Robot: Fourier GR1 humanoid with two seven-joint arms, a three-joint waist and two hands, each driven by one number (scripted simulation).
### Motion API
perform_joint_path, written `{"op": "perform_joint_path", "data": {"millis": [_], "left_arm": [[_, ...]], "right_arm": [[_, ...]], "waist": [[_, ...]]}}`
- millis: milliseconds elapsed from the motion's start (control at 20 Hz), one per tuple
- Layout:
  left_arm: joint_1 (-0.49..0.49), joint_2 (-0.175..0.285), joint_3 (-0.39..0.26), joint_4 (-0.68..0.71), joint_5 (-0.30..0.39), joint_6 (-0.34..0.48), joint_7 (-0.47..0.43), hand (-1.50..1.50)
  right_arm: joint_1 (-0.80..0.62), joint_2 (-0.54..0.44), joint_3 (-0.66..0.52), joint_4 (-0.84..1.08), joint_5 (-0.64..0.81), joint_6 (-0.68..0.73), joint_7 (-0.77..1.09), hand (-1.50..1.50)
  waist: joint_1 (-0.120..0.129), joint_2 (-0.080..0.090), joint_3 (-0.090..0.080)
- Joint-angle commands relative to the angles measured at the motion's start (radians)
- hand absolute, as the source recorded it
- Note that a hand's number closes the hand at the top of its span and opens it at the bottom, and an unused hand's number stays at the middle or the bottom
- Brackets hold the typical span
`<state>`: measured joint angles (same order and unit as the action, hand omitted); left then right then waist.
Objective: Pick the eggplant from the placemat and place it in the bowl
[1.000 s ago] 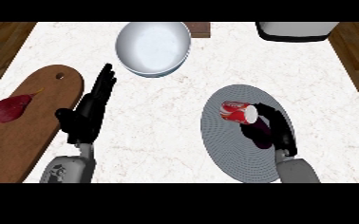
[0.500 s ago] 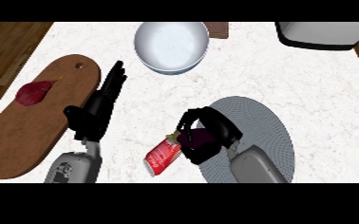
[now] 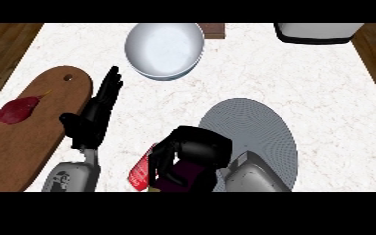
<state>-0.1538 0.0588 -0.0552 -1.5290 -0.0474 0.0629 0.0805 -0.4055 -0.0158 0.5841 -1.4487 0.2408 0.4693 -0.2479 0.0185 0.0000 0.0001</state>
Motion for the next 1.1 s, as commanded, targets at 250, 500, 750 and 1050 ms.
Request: {"op": "perform_joint_path", "data": {"millis": [250, 500, 750, 1050], "left_arm": [[0.017, 0.042, 0.061, 0.011, 0.046, -0.042, -0.030, 0.00], [0.007, 0.003, 0.017, 0.027, -0.004, -0.006, -0.027, 0.00], [0.013, -0.011, -0.013, -0.029, -0.020, 0.002, 0.027, 0.00], [0.033, -0.008, -0.016, -0.036, -0.030, -0.003, -0.005, 0.00]], "right_arm": [[-0.115, 0.010, -0.166, -0.300, -0.066, 0.022, 0.125, 1.50], [-0.301, 0.016, -0.162, -0.313, -0.119, -0.101, 0.340, 1.50], [-0.445, 0.016, -0.236, -0.292, -0.158, -0.127, 0.489, 1.50], [-0.661, 0.016, -0.237, -0.015, -0.126, -0.275, 0.461, 1.50]], "waist": [[-0.021, -0.002, -0.001], [-0.011, -0.001, -0.001], [-0.011, -0.001, -0.001], [0.001, 0.001, -0.001]]}}
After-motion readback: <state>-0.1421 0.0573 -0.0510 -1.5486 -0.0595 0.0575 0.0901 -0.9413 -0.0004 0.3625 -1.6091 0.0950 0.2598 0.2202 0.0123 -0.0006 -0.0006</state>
